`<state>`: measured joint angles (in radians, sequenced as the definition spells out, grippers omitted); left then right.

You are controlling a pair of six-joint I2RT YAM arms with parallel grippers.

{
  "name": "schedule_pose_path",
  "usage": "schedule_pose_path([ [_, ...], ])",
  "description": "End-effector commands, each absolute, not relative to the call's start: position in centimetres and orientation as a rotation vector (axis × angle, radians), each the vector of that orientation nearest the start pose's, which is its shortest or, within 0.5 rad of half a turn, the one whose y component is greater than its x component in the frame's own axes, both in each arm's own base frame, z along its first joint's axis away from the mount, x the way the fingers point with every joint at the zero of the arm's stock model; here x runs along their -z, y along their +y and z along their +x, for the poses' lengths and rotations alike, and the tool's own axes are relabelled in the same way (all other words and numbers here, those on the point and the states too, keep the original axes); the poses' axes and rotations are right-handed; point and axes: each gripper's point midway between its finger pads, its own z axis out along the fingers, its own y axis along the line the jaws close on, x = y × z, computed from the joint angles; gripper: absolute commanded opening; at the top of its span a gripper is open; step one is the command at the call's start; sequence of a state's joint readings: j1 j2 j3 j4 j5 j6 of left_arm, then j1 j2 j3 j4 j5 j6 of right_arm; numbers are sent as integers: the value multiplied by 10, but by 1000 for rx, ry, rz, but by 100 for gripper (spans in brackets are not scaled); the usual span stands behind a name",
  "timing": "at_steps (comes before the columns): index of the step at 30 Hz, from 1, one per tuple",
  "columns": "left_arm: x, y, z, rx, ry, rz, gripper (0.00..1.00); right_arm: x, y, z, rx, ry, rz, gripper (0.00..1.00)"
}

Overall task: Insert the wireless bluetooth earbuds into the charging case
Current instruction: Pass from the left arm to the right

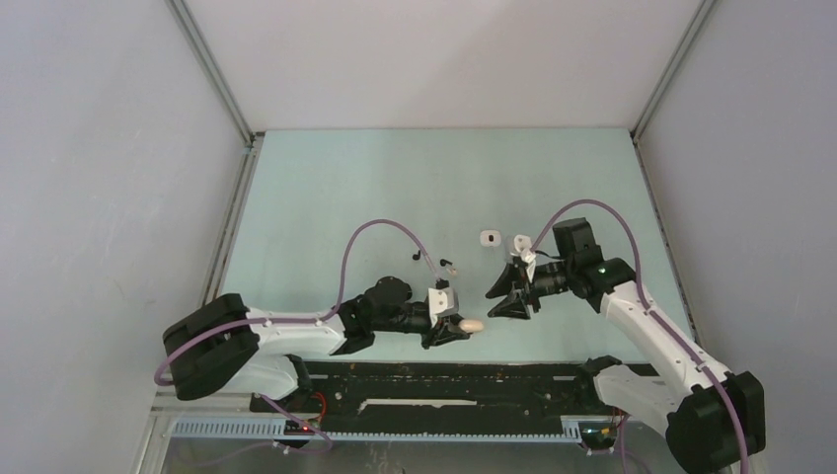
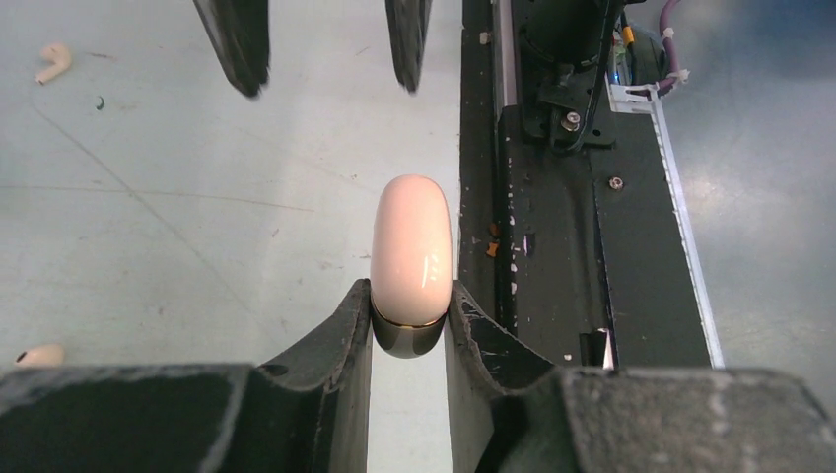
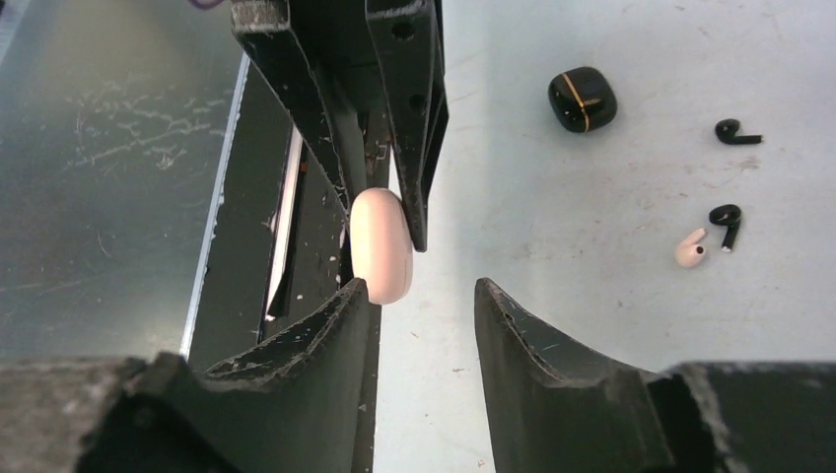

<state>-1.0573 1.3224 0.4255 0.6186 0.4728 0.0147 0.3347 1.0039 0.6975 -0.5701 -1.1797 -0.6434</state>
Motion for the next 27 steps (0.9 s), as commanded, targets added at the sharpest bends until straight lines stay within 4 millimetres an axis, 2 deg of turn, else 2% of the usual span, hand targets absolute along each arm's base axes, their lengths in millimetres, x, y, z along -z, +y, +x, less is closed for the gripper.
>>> schedule_pose_path([
  [1, -147, -372, 118, 1151, 1325, 1269, 0, -176, 220, 150, -1143, 1493, -1477, 47],
  [4, -158, -381, 121, 1175, 1311, 1245, 0, -176, 223, 149, -1159, 1494, -1495, 50],
  [20, -150, -380, 132, 1133, 1298, 1177, 3, -161, 224, 147, -1145, 1546, -1553, 56],
  [23, -149, -380, 132, 1131, 1297, 1177, 5, -160, 225, 147, -1141, 1550, -1553, 50],
  [27, -144, -382, 132, 1138, 1312, 1184, 7, -164, 225, 149, -1130, 1545, -1541, 32],
])
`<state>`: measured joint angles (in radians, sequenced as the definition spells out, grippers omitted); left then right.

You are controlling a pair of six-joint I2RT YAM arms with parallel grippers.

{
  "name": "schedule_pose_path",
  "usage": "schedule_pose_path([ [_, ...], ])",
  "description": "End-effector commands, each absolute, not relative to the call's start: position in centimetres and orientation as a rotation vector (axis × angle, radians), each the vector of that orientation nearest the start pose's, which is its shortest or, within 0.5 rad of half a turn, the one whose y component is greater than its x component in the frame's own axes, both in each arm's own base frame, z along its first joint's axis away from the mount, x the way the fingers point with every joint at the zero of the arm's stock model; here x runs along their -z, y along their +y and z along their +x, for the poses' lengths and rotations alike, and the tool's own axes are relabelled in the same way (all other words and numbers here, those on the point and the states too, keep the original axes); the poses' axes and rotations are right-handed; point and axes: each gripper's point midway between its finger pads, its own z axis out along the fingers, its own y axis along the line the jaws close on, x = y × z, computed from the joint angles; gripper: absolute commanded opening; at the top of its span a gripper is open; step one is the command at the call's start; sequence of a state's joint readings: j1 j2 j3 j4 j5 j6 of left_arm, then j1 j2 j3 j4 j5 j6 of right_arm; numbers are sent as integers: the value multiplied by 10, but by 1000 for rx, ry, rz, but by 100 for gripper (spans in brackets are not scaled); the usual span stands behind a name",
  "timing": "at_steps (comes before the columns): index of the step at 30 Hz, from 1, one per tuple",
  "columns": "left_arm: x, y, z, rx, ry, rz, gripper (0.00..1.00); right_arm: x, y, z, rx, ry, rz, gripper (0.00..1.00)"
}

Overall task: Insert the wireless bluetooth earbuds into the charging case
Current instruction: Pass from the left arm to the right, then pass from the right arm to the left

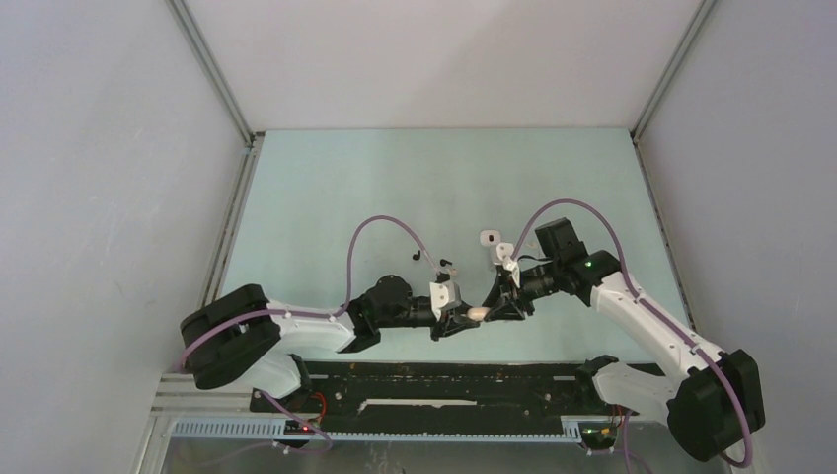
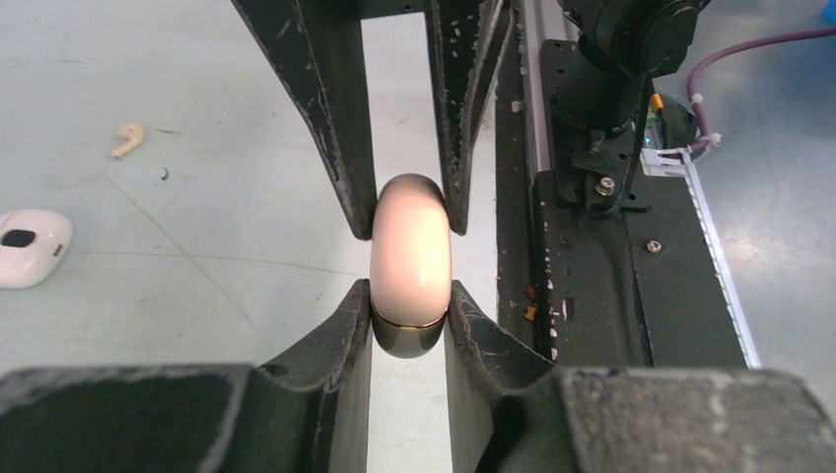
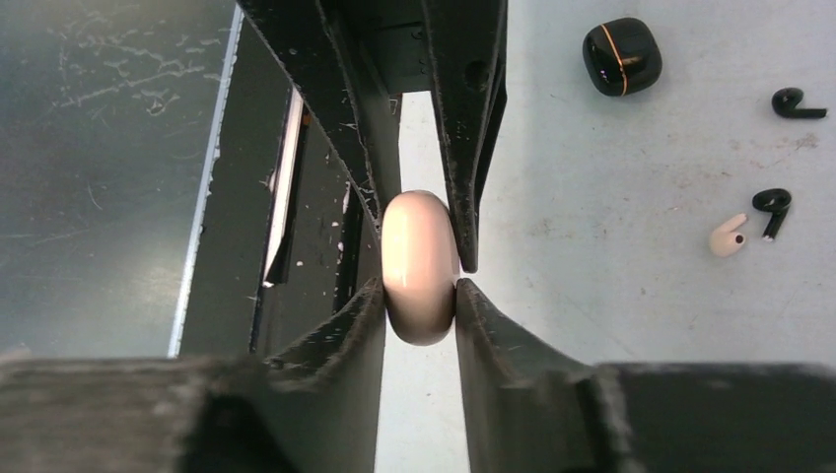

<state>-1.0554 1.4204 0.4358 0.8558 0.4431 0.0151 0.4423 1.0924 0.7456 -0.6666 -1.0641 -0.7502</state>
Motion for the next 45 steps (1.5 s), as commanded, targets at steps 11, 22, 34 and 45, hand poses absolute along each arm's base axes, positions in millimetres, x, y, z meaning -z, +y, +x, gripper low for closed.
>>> schedule_pose_path([
  [11, -134, -384, 136, 1153, 1376, 1136, 43, -186, 216, 157, -1099, 1495, -1460, 12],
  [22, -140, -385, 139, 1211, 1369, 1074, 39, -189, 211, 159, -1066, 1496, -1449, 13],
  [34, -151, -378, 148, 1213, 1330, 988, 41, -184, 213, 158, -1082, 1511, -1460, 15],
  [45, -154, -379, 140, 1257, 1290, 1006, 38, -179, 215, 157, -1091, 1528, -1469, 16],
])
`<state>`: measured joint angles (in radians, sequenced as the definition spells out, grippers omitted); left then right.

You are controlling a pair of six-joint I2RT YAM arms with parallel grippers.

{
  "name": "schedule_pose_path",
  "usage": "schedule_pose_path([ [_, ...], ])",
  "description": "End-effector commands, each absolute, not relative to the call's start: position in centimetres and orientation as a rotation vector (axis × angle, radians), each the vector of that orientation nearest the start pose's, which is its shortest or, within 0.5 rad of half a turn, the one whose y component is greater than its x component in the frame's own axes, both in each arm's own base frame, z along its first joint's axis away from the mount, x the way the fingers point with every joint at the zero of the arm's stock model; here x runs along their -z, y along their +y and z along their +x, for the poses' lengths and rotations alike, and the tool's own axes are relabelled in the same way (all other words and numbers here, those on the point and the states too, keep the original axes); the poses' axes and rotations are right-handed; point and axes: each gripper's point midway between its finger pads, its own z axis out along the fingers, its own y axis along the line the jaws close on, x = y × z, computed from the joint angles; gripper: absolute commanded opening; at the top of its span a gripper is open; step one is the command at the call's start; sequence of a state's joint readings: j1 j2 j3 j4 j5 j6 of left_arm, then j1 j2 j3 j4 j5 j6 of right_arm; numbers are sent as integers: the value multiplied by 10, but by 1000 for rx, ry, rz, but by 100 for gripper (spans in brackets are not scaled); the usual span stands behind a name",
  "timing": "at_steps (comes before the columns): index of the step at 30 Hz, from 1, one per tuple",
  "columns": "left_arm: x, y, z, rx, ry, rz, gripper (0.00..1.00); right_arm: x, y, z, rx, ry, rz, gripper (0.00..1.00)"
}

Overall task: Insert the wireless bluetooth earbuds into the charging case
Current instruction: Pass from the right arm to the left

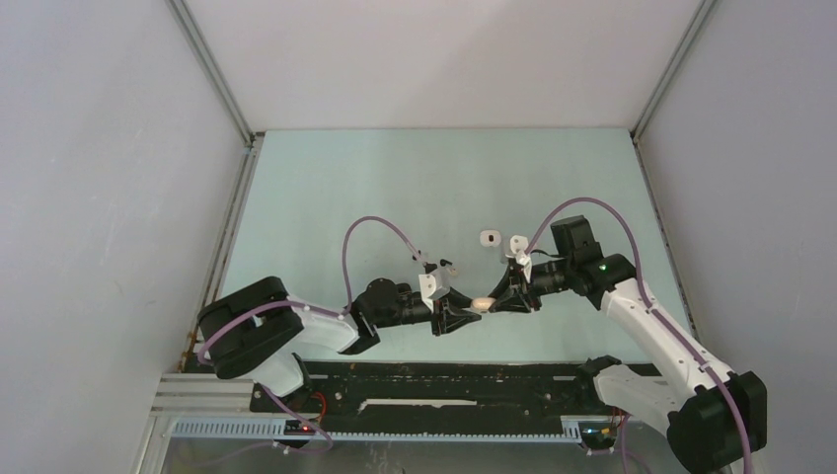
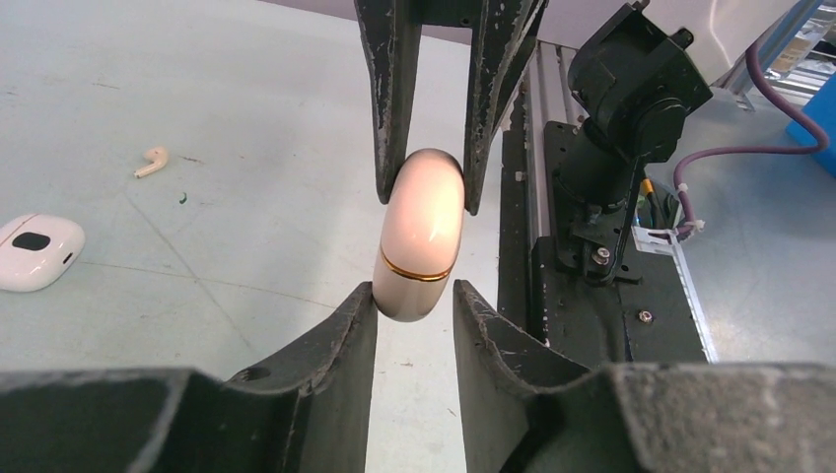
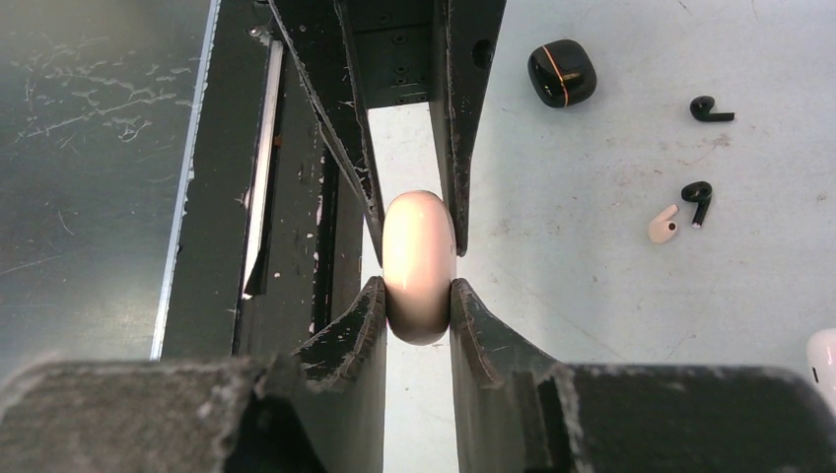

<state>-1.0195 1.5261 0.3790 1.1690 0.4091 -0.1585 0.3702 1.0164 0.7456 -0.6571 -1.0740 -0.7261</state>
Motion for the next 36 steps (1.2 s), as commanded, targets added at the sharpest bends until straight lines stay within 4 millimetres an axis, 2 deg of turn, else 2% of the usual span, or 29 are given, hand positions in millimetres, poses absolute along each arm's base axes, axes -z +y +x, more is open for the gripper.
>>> schedule_pose_path([
  [1, -154, -379, 140, 1258, 1290, 1007, 37, -179, 215, 157, -1091, 1527, -1471, 16],
  [7, -154, -380, 138, 1263, 1286, 1016, 33, -178, 215, 158, -1091, 1534, -1468, 16],
  [12, -156, -379, 137, 1268, 1271, 1019, 33, -178, 216, 160, -1102, 1556, -1451, 17],
  [23, -157, -380, 132, 1290, 1255, 1042, 21, -174, 217, 166, -1095, 1601, -1424, 18],
  [25, -156, -381, 132, 1293, 1261, 1039, 22, -174, 217, 167, -1094, 1613, -1414, 18],
  [27, -156, -381, 132, 1293, 1263, 1036, 28, -174, 218, 168, -1097, 1621, -1406, 18],
  [36, -156, -381, 133, 1291, 1262, 1034, 30, -173, 218, 168, -1108, 1628, -1401, 19],
])
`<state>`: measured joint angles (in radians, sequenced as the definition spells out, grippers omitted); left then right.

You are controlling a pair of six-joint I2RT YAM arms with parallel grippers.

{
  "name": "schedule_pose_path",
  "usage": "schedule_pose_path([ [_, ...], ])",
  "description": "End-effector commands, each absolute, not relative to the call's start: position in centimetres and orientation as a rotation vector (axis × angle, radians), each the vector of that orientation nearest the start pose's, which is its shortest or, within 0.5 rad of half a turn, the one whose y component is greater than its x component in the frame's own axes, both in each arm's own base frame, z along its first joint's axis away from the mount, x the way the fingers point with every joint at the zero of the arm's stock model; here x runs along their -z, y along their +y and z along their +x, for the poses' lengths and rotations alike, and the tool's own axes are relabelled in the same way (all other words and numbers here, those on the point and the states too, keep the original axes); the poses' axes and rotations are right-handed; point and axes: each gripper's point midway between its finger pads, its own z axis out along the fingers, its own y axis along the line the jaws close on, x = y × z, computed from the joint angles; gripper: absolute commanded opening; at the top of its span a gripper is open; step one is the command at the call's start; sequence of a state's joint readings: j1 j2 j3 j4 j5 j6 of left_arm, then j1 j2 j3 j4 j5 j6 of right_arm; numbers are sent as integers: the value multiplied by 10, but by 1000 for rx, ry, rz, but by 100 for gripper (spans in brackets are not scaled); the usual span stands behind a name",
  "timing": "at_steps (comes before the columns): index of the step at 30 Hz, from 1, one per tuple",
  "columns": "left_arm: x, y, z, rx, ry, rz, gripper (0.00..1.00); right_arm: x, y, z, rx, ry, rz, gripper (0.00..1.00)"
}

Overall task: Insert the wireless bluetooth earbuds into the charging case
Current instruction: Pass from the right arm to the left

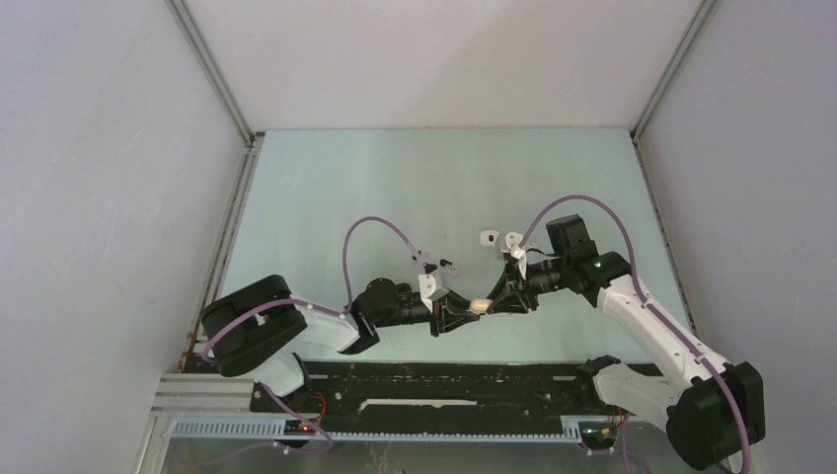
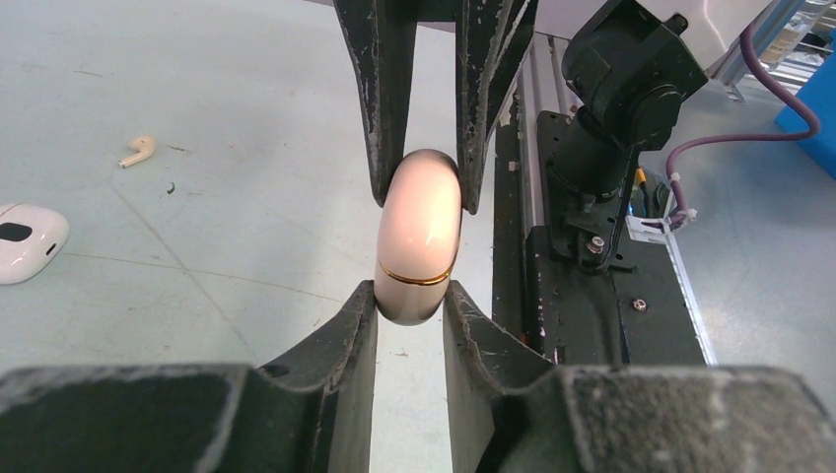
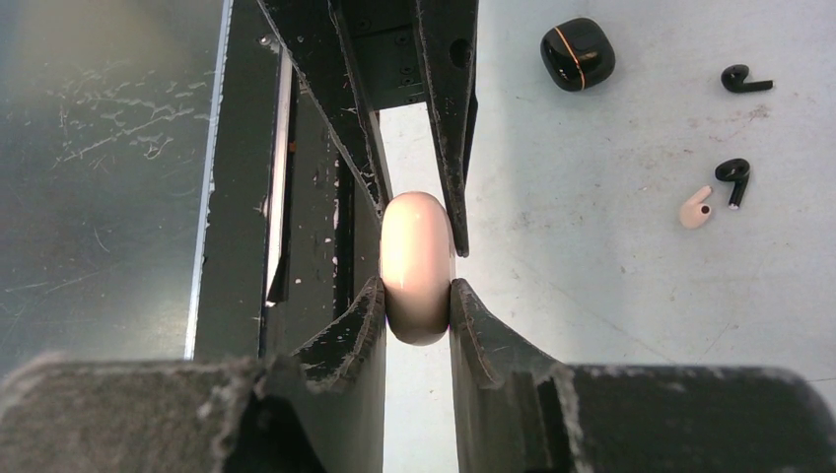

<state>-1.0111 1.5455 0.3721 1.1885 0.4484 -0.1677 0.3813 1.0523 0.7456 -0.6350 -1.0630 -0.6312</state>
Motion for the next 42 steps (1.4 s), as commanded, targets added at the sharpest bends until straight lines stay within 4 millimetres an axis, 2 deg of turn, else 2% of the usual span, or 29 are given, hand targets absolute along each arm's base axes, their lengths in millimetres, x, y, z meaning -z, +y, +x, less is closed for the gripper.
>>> schedule_pose_path([
  [1, -156, -381, 133, 1293, 1261, 1033, 31, -173, 218, 168, -1108, 1630, -1401, 19],
  [15, -157, -381, 129, 1312, 1249, 1046, 35, -170, 219, 169, -1109, 1642, -1402, 19],
  [22, -155, -386, 121, 1370, 1245, 1085, 30, -169, 218, 169, -1100, 1640, -1408, 19],
  [28, -154, -387, 119, 1387, 1249, 1091, 35, -169, 218, 170, -1095, 1640, -1411, 19],
  [33, -155, -387, 118, 1389, 1246, 1092, 31, -169, 218, 169, -1097, 1641, -1411, 19],
  [37, -155, -387, 119, 1388, 1247, 1085, 35, -169, 218, 169, -1102, 1641, -1411, 19],
  [42, -156, -387, 119, 1389, 1245, 1087, 33, -169, 219, 168, -1105, 1639, -1411, 20],
])
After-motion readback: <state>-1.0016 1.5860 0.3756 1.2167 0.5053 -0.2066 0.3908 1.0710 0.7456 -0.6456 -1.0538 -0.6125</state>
